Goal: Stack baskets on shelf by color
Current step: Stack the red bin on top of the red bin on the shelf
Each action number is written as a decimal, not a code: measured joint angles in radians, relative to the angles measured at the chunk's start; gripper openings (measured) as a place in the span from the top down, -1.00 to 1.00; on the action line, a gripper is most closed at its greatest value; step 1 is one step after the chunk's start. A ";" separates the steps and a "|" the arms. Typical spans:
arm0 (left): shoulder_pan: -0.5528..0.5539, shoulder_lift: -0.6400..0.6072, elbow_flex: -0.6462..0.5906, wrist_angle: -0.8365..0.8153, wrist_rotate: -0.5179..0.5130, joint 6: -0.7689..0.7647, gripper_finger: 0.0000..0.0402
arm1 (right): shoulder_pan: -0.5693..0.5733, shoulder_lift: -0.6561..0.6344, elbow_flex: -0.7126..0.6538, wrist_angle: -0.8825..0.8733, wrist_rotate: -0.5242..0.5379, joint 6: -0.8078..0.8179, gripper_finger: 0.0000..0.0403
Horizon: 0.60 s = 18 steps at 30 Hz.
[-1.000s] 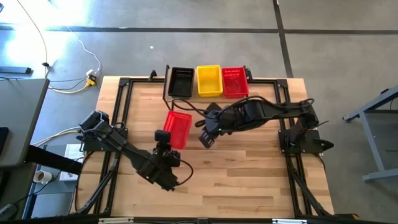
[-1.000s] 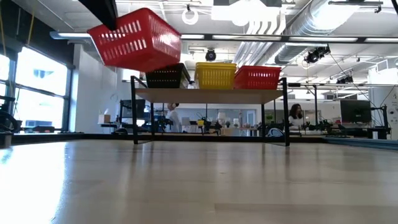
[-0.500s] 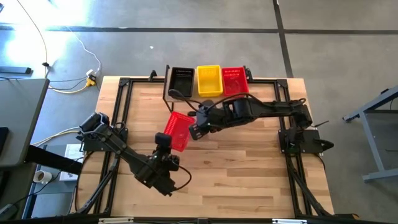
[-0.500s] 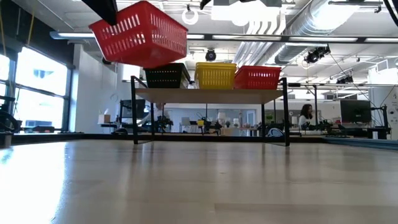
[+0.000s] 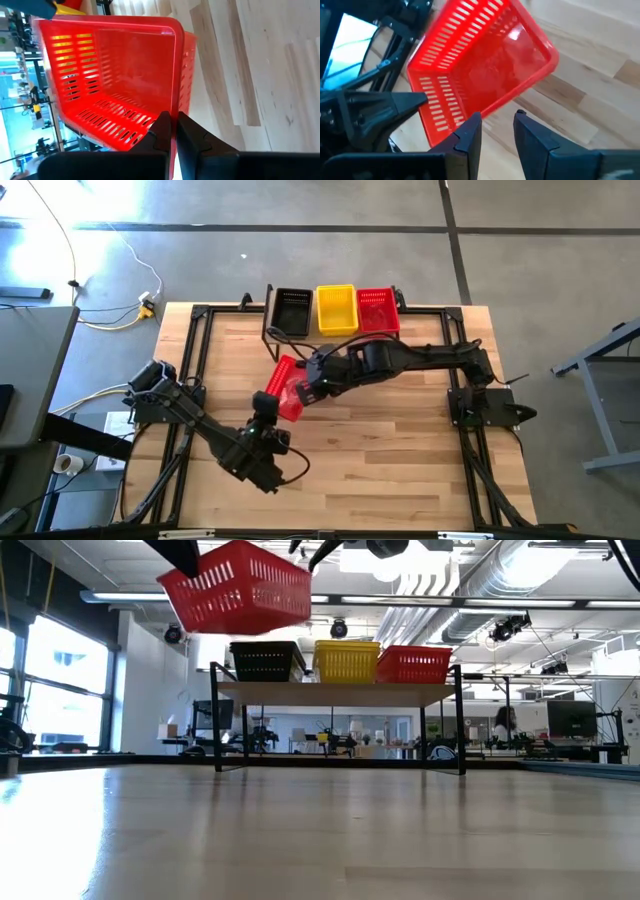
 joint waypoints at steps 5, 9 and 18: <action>0.006 0.000 0.000 0.000 -0.004 0.027 1.00 | -0.006 0.006 0.000 0.021 0.010 0.059 0.51; 0.012 0.000 0.000 0.000 -0.019 0.040 1.00 | -0.006 0.015 0.001 0.025 0.017 0.093 0.51; 0.028 0.000 0.000 0.000 -0.029 0.046 1.00 | -0.013 0.066 0.001 0.020 0.007 0.121 0.51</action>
